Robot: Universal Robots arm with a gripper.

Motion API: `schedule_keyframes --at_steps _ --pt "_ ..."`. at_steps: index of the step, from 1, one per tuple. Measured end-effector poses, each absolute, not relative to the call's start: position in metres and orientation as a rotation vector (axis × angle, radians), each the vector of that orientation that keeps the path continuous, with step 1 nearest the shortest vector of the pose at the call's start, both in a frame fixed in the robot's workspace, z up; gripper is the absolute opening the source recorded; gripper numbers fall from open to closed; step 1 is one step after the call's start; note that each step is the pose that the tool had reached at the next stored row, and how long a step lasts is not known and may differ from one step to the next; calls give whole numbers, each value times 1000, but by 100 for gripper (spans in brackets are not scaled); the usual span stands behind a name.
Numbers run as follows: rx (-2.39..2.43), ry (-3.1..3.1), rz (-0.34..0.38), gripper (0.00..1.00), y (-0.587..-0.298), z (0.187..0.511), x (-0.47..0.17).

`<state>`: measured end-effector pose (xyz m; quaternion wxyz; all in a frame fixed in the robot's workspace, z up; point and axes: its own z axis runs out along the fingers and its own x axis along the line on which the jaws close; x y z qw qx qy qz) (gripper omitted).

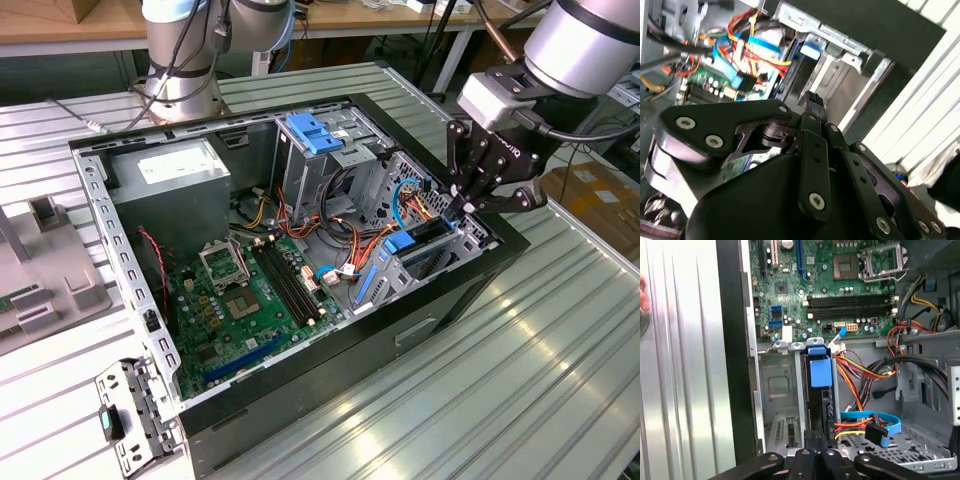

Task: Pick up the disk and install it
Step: 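Insert the first disk wire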

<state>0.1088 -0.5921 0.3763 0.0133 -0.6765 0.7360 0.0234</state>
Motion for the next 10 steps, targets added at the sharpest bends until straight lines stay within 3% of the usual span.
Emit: schedule_keyframes --at_steps 3,10 --pt "-2127 2317 121 11 -592 376 109" --pt "-2128 2317 122 11 -592 376 110"
